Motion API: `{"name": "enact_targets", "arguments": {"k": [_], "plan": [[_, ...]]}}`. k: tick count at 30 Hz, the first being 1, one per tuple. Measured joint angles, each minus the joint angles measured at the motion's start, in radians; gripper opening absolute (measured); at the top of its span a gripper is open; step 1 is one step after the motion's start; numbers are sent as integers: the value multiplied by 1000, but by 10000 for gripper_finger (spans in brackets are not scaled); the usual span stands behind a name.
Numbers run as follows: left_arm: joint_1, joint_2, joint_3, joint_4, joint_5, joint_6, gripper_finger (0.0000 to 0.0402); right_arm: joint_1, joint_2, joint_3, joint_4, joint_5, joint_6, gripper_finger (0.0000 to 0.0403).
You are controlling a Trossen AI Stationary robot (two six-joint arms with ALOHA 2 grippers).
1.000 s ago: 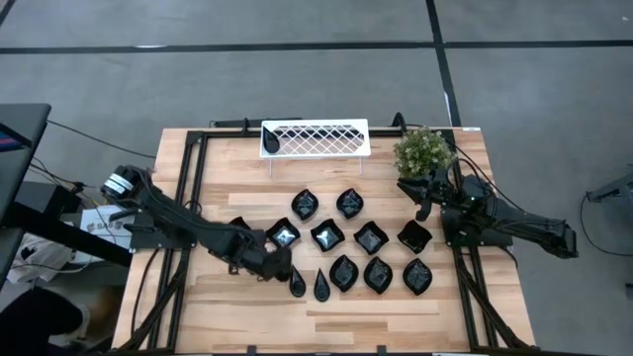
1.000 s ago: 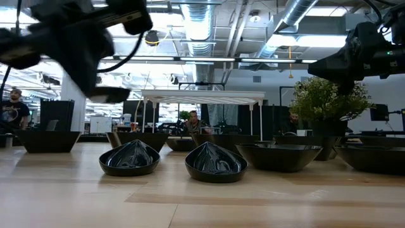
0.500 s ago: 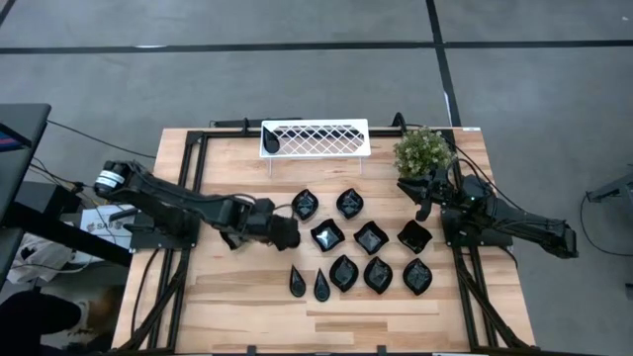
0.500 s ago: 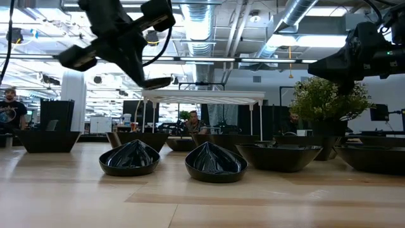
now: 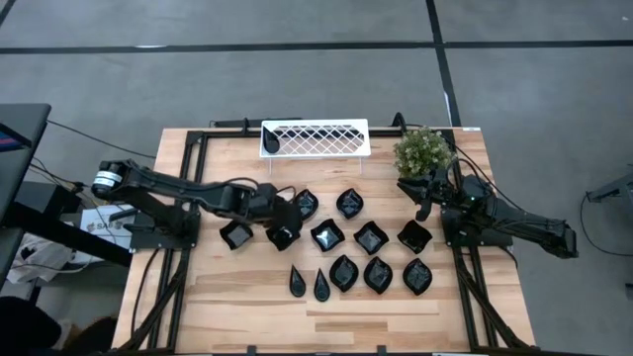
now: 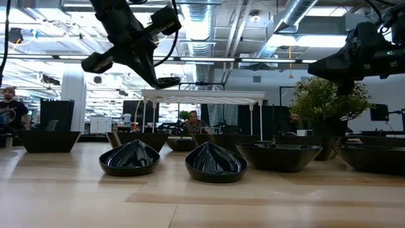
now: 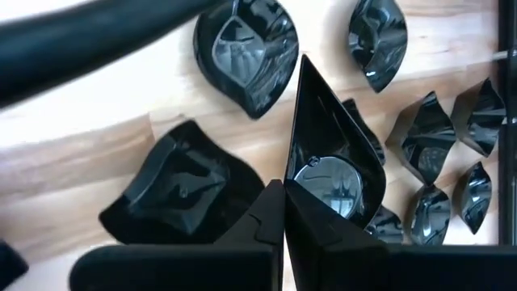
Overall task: Pick & Place Mini shaped plates
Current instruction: Stack the drop-shaped plate on top of the drop-shaped plate on the shelf
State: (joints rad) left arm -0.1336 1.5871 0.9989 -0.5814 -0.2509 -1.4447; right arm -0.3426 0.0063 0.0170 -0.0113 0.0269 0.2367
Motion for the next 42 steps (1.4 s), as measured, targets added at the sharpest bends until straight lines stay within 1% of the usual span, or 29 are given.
{"name": "enact_targets", "arguments": {"k": [5, 11, 19, 29, 38, 42], "plan": [[46, 1, 0, 46, 5, 83, 4, 0, 0, 0, 0, 0, 0, 74], [117, 1, 6, 119, 62, 204, 4, 0, 0, 0, 0, 0, 0, 74], [191, 1, 108, 120, 80, 362, 4, 0, 0, 0, 0, 0, 0, 74], [266, 1, 184, 111, 80, 444, 4, 0, 0, 0, 0, 0, 0, 74], [313, 1, 199, 110, 81, 480, 4, 0, 0, 0, 0, 0, 0, 74], [336, 1, 199, 107, 98, 480, 4, 0, 0, 0, 0, 0, 0, 74]]}}
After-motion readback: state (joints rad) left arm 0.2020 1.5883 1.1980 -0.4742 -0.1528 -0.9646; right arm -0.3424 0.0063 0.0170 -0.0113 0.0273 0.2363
